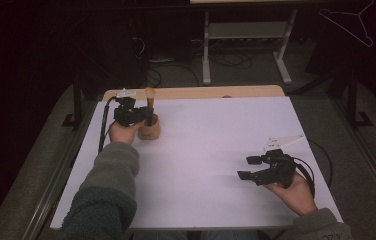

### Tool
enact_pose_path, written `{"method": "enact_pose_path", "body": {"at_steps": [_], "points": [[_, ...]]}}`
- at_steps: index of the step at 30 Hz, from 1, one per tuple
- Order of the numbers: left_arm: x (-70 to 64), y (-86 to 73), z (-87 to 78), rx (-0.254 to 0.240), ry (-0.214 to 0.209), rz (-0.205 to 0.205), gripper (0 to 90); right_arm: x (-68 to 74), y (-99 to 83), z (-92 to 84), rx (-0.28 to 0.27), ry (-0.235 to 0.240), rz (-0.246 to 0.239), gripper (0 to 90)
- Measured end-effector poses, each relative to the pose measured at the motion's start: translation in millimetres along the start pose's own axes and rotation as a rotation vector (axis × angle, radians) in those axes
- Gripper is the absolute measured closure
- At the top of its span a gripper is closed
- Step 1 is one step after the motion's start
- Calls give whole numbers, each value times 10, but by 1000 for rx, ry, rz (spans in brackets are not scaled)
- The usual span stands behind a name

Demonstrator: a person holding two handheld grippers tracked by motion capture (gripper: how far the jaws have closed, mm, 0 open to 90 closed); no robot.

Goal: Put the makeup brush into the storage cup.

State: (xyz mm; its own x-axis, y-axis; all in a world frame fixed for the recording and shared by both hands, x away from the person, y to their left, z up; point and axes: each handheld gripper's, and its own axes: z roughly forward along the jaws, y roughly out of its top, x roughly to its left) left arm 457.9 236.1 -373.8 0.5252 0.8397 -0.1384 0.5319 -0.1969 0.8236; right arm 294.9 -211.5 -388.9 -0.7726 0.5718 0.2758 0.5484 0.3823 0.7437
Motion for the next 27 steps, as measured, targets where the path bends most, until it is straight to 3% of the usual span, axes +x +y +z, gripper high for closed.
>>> {"method": "enact_pose_path", "body": {"at_steps": [11,14,18,27], "points": [[-41,24,-80,-10,-24,12,677,-19,-5,-23,-8,-22,3,281],[-75,32,-117,-2,-30,40,660,-40,-12,-40,-16,-40,4,278],[-120,47,-174,6,-26,58,607,-56,-22,-59,-19,-60,8,277],[-237,58,-356,24,-59,95,499,-86,-46,-79,-30,-103,5,274]]}}
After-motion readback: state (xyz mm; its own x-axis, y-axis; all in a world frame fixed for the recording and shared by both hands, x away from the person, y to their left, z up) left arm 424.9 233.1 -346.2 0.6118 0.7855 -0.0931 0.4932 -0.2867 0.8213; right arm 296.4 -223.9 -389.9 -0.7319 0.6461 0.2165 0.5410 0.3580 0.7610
